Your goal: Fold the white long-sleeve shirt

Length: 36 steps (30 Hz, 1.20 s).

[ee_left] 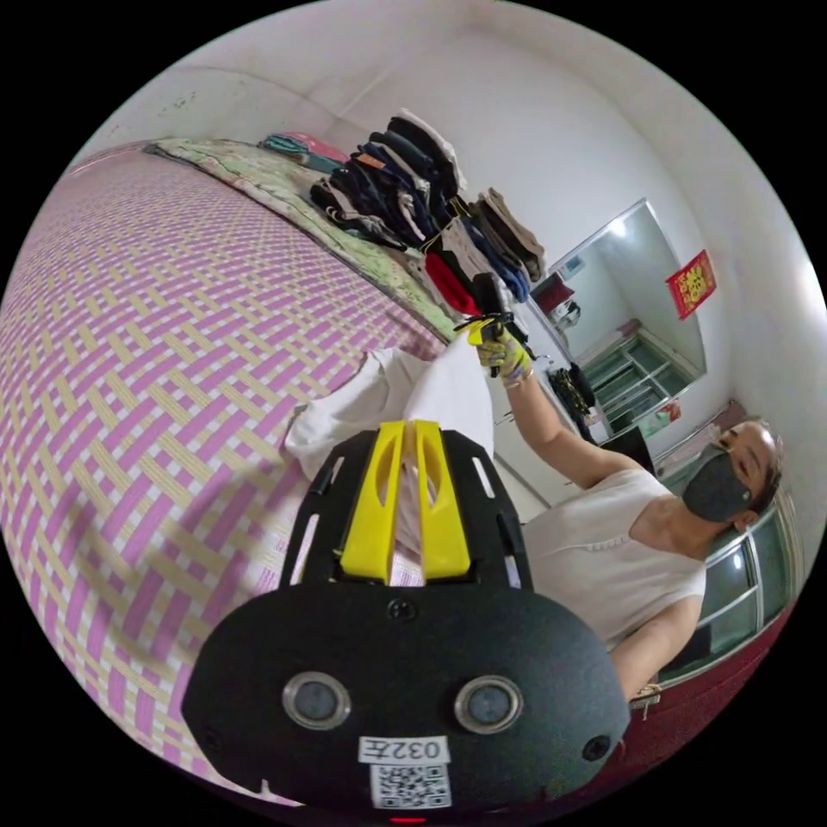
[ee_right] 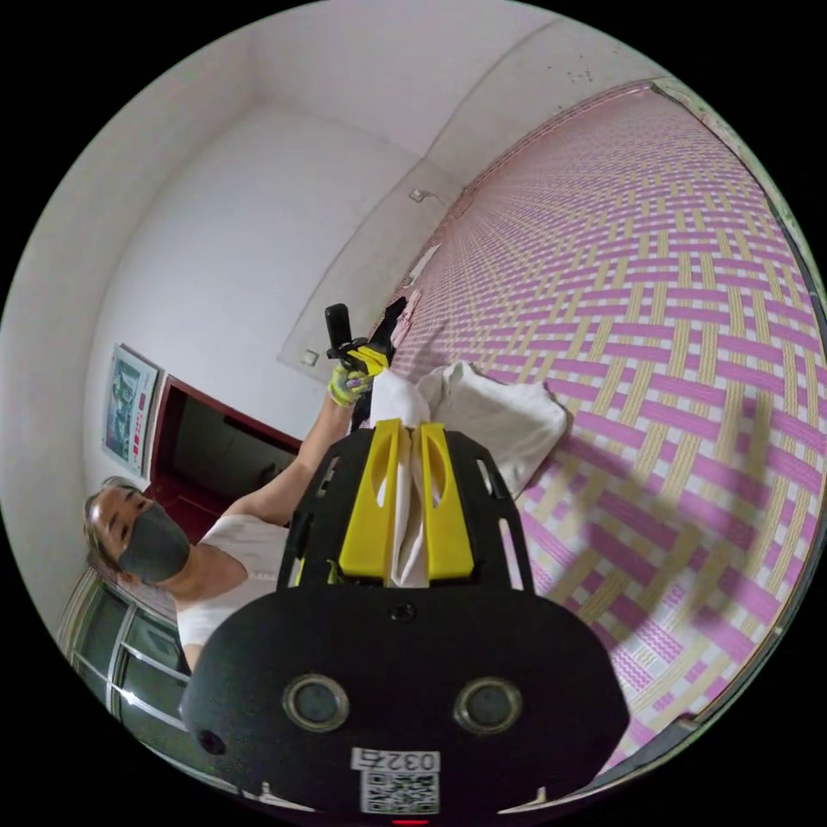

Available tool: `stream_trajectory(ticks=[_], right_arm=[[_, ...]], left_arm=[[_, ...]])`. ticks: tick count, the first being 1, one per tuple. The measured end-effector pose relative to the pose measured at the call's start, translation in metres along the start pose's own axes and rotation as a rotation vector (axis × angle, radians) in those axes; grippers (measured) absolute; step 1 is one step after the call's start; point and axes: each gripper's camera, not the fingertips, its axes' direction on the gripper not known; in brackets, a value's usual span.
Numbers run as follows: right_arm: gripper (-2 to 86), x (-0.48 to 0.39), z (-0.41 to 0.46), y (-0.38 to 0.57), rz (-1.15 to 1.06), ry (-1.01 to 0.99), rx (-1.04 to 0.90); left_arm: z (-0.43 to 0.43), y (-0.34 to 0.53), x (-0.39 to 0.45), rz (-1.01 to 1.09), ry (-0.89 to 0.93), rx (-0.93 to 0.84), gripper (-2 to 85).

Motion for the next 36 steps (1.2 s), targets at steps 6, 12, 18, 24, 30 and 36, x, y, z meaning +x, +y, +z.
stream_trajectory(ticks=[6,12,18,24,30,36], right_arm=[[4.6,0.068,0.005,-0.038,0.191,0.034,0.006],[7.3,0.077,0.010,-0.031,0.261,0.168,0.087],[6.4,-0.050,0.024,0.021,-0.110,0.414,0.171],[2.3,-0.086,0.104,0.050,-0.219,0.313,-0.035],[-0.9,-0.053,0.137,0.066,-0.115,0.395,-0.058],[-1.0,-0.082,0.138,0.081,-0.092,0.456,0.004]], left_arm=[[0.004,-0.013,-0.059,-0.205,0.033,0.024,-1.3],[0.002,-0.010,-0.062,-0.307,-0.129,0.060,-1.3],[-0.018,0.019,0.059,-0.039,-0.112,0.155,1.8],[0.046,0.043,0.128,0.082,-0.183,-0.033,1.5],[0.067,0.075,0.091,-0.077,-0.189,-0.031,-0.8],[0.056,0.082,0.116,-0.102,-0.182,0.036,-1.0]])
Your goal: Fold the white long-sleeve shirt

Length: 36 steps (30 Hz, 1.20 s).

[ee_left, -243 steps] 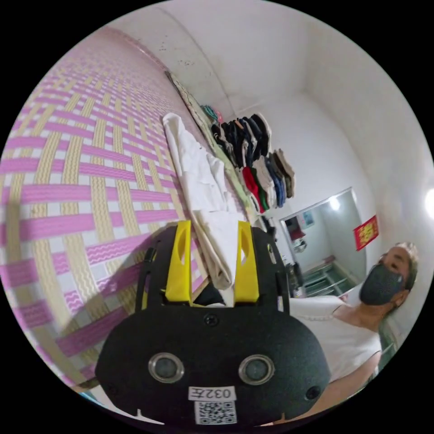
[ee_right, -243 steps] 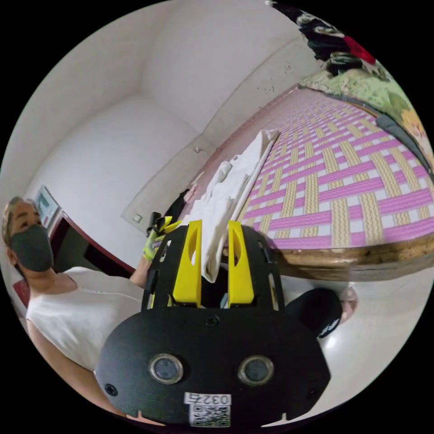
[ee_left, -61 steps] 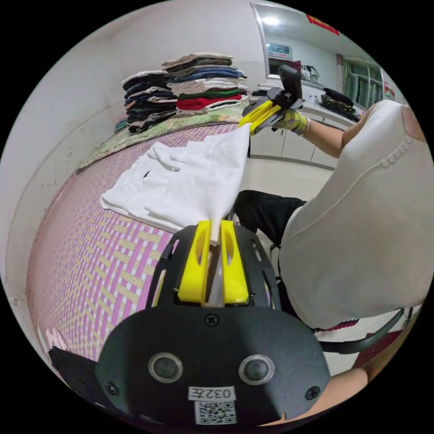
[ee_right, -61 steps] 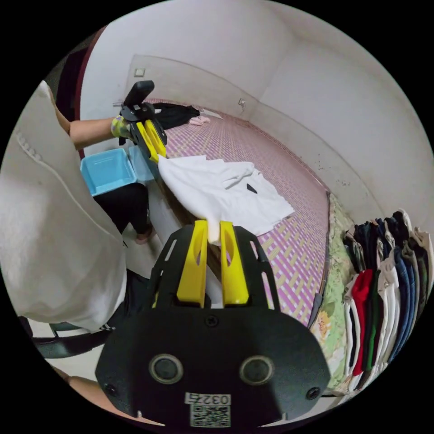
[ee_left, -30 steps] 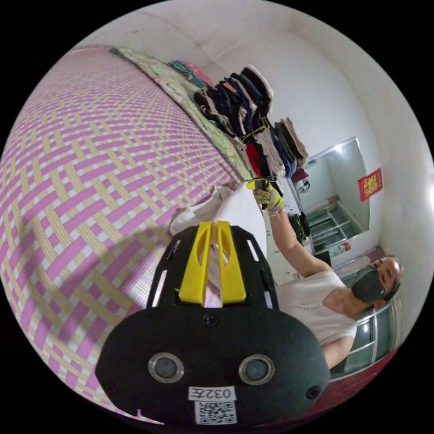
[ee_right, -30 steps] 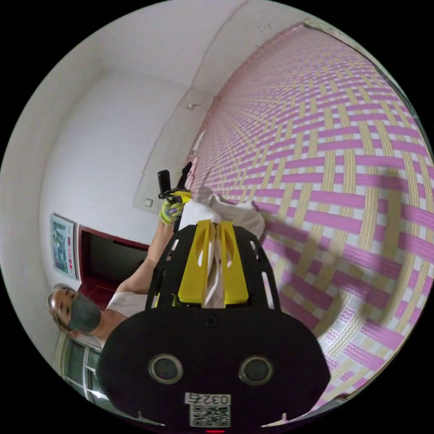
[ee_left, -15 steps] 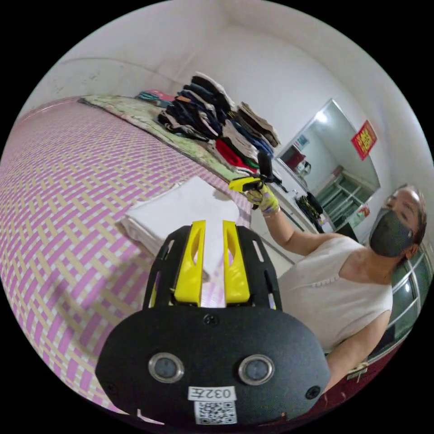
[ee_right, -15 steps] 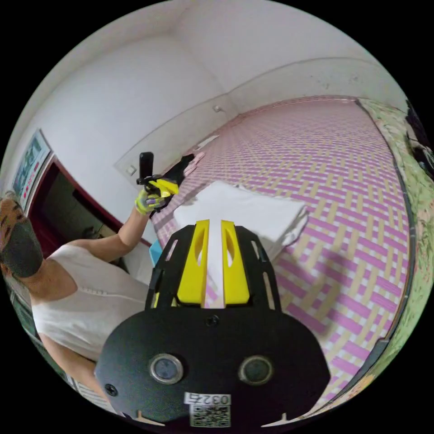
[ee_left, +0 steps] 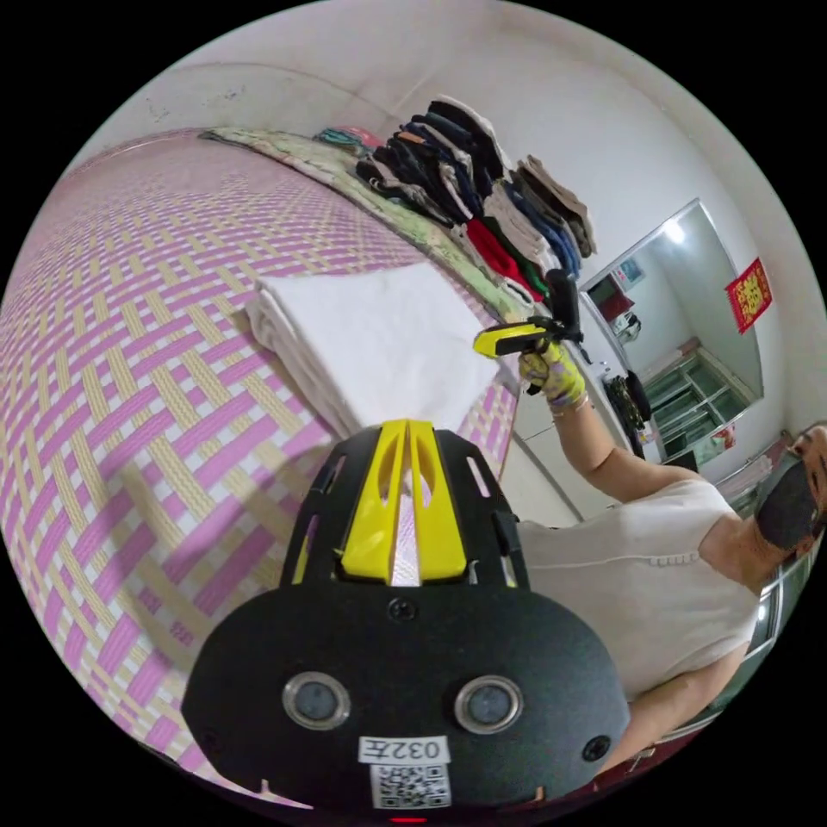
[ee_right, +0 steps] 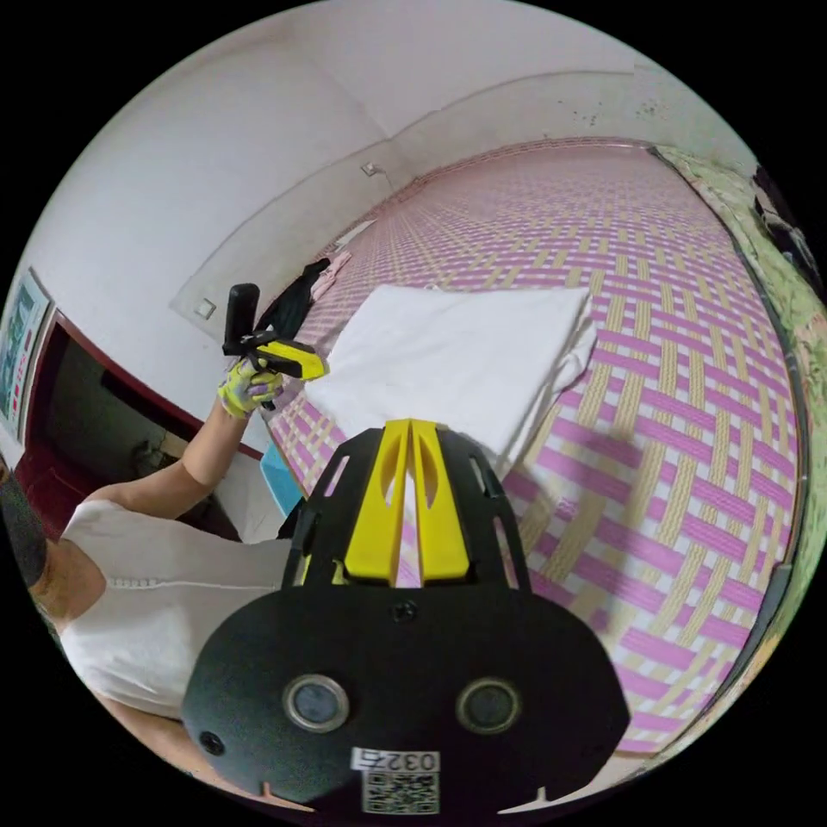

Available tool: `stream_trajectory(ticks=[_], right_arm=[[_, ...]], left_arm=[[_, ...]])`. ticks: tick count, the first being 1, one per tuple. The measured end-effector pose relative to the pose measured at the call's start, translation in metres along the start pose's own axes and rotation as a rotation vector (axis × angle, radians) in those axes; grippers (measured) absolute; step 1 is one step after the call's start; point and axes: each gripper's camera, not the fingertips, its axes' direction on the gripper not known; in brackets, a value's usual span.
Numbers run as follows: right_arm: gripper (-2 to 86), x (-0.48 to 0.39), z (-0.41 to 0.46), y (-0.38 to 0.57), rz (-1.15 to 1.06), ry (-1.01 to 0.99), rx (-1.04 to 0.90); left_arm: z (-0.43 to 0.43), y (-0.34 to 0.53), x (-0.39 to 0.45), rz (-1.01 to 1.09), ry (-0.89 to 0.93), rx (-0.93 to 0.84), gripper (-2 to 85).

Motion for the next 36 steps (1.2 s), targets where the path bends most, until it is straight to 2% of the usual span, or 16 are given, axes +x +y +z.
stream_trajectory(ticks=[3,4,8,12,16,18,20,22,23,25,28,32,36], right_arm=[[-1.0,-0.013,-0.018,0.011,0.007,0.045,0.097],[-1.0,-0.010,-0.018,0.014,0.041,0.083,0.102],[-1.0,0.002,0.004,0.029,0.091,0.150,0.050],[-1.0,0.007,0.006,0.039,0.118,0.123,0.088],[-0.9,-0.006,0.003,0.046,0.093,0.155,0.012],[-0.7,-0.011,-0.002,0.057,0.082,0.157,-0.024],[0.2,-0.015,-0.017,0.077,0.085,0.137,-0.034],[2.7,-0.014,-0.042,0.100,0.098,0.101,0.080],[6.0,-0.011,-0.059,0.116,0.119,0.074,0.158],[7.5,0.000,-0.076,0.139,0.164,0.026,0.225],[8.0,0.024,-0.082,0.168,0.252,-0.056,0.251],[9.0,0.047,-0.076,0.195,0.337,-0.135,0.254],[8.9,0.059,-0.078,0.211,0.397,-0.105,0.258]], left_arm=[[-0.019,0.000,0.016,0.029,0.106,0.136,-1.1],[-0.019,-0.004,0.021,0.030,0.074,0.132,-1.0],[0.017,-0.014,0.022,-0.029,-0.184,-0.074,-0.9],[0.015,-0.006,0.014,-0.078,-0.129,-0.022,-0.9],[0.016,0.010,0.038,-0.075,-0.149,-0.019,-0.8],[0.019,0.024,0.052,-0.060,-0.105,-0.036,-0.8],[0.021,0.049,0.060,-0.073,0.107,-0.030,-0.5],[0.011,0.072,0.056,-0.119,0.231,0.080,0.0],[-0.002,0.086,0.050,-0.167,0.232,0.170,1.1],[-0.021,0.103,0.036,-0.253,0.204,0.270,4.7],[-0.037,0.110,0.011,-0.372,0.240,0.322,9.5],[-0.052,0.091,-0.008,-0.446,0.175,0.306,13.5],[-0.056,0.064,-0.030,-0.485,0.167,0.247,16.3]])
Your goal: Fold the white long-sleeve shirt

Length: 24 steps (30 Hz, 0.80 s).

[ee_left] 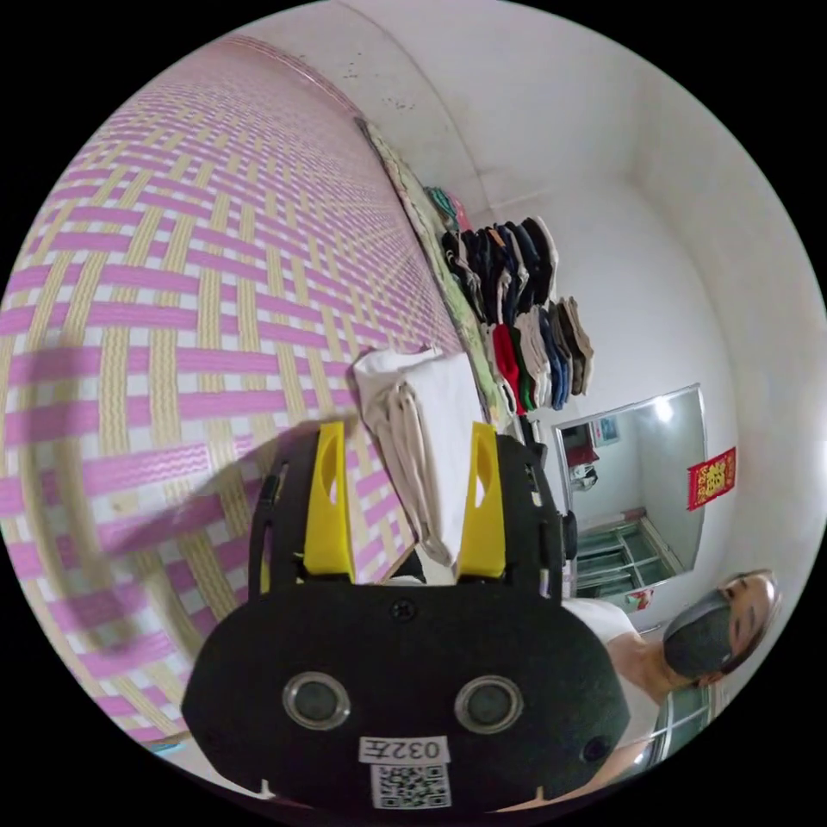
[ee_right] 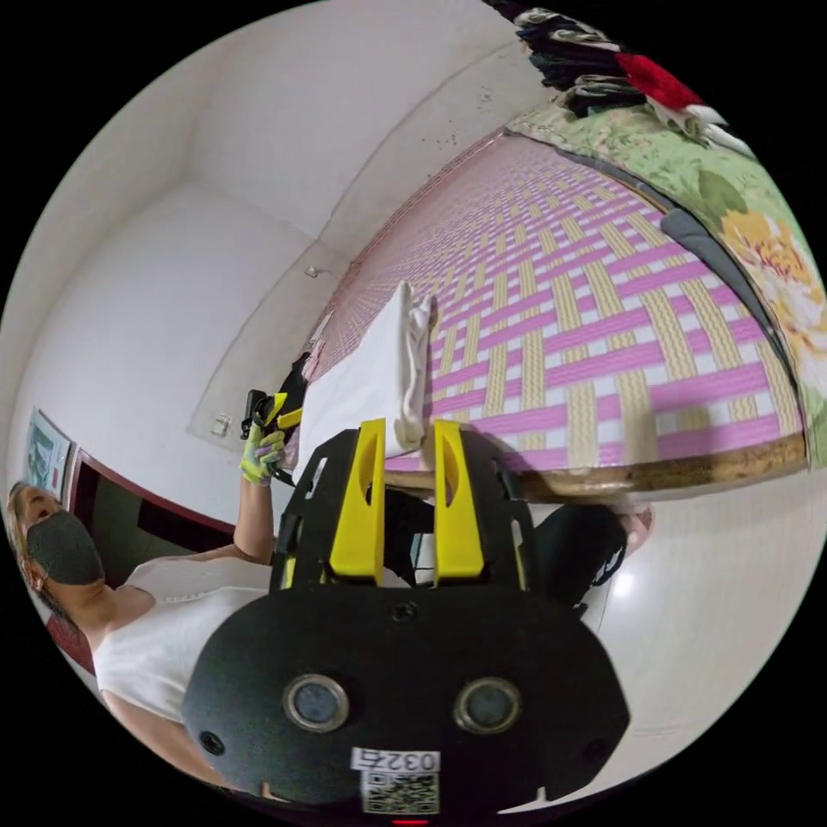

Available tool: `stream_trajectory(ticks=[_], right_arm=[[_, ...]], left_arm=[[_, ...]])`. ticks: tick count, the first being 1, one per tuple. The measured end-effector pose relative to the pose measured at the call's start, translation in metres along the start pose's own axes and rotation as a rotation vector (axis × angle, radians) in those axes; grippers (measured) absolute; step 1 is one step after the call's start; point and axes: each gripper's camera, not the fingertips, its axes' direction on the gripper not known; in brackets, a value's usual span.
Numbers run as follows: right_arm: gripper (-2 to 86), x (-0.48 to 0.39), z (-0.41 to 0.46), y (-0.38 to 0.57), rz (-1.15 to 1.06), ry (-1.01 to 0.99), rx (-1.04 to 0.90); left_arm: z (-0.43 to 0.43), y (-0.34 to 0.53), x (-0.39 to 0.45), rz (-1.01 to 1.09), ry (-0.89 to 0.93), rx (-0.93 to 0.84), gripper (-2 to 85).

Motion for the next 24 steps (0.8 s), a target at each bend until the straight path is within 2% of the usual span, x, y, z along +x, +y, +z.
stream_trajectory(ticks=[4,8,13,17,20,24], right_arm=[[10.3,0.013,-0.002,0.002,0.007,-0.075,-0.011],[10.9,0.024,-0.005,0.008,0.018,-0.127,-0.013],[10.9,0.036,-0.003,0.017,0.033,-0.191,-0.008],[13.1,0.049,-0.011,0.028,0.037,-0.277,0.005],[11.5,0.055,-0.024,0.042,0.038,-0.204,0.034],[11.3,0.049,-0.011,0.045,0.014,-0.203,-0.006]], left_arm=[[0.015,-0.034,0.001,0.035,-0.030,-0.085,16.5],[0.024,-0.056,-0.008,0.042,0.024,-0.132,17.1],[0.032,-0.055,-0.006,0.110,0.034,-0.160,18.1],[0.031,-0.042,-0.019,0.118,0.119,-0.175,17.2],[0.024,-0.024,-0.030,0.120,0.117,-0.121,15.2],[0.027,-0.014,-0.033,0.132,0.091,-0.096,13.3]])
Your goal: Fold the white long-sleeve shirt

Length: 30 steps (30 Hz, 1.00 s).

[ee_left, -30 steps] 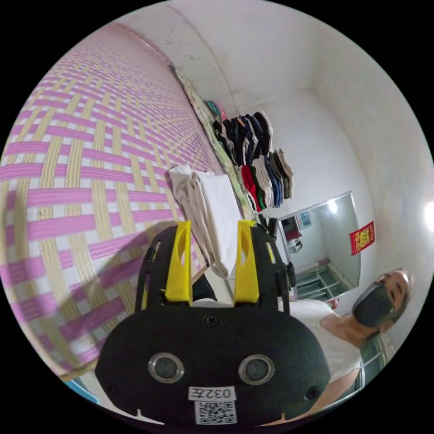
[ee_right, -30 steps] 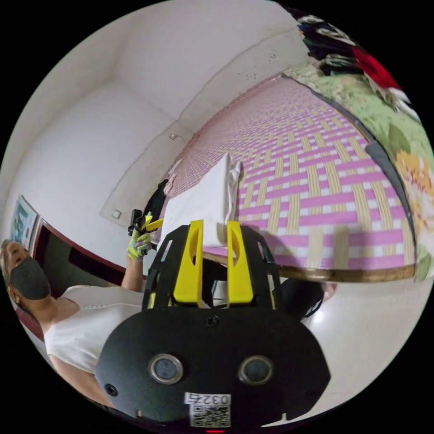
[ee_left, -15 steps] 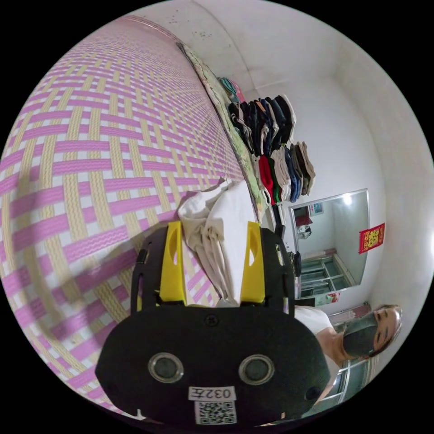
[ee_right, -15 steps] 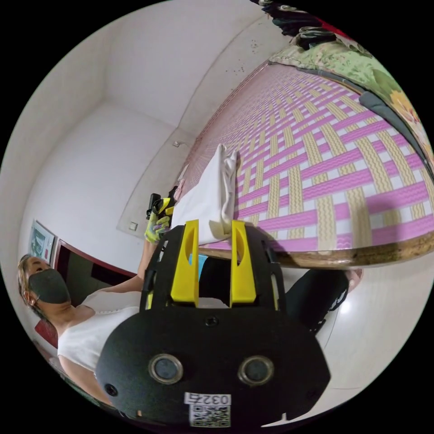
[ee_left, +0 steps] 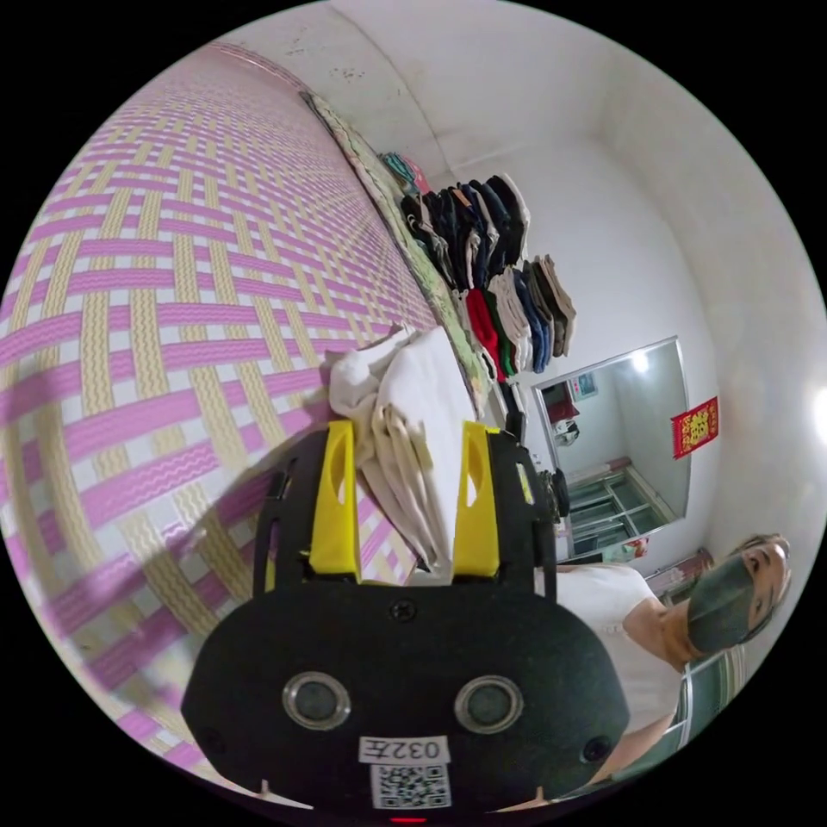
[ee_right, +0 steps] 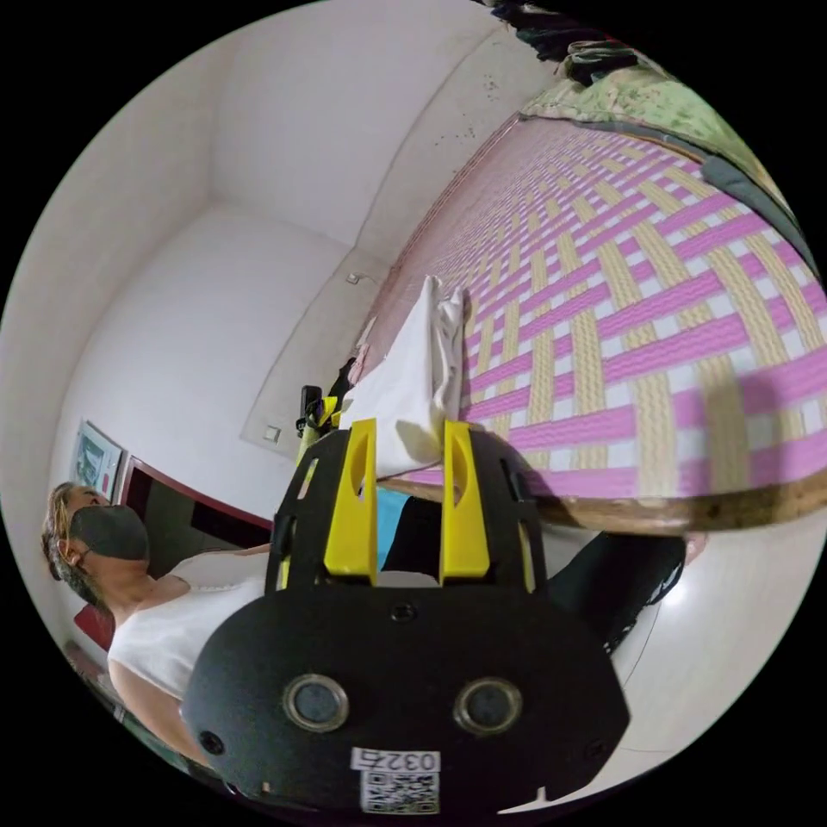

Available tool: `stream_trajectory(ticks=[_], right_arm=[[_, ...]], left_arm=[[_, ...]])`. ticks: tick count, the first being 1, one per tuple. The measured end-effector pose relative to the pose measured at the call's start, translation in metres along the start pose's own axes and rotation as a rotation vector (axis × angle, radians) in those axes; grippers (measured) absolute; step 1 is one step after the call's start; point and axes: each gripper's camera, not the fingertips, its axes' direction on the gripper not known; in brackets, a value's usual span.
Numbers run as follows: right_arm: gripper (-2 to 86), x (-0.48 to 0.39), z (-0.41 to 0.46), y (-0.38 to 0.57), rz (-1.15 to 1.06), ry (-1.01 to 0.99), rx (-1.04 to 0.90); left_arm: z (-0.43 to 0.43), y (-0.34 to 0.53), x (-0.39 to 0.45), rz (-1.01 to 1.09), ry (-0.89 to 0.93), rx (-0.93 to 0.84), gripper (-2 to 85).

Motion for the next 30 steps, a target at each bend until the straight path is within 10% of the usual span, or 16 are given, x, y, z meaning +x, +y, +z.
stream_trajectory(ticks=[21,30], right_arm=[[4.7,-0.087,-0.043,0.060,-0.371,0.182,0.071],[4.5,-0.243,-0.251,0.060,-0.693,0.512,0.323]], left_arm=[[-0.008,0.031,-0.023,0.035,0.258,0.056,2.4],[0.054,-0.132,0.168,0.388,0.434,-0.043,2.3]])
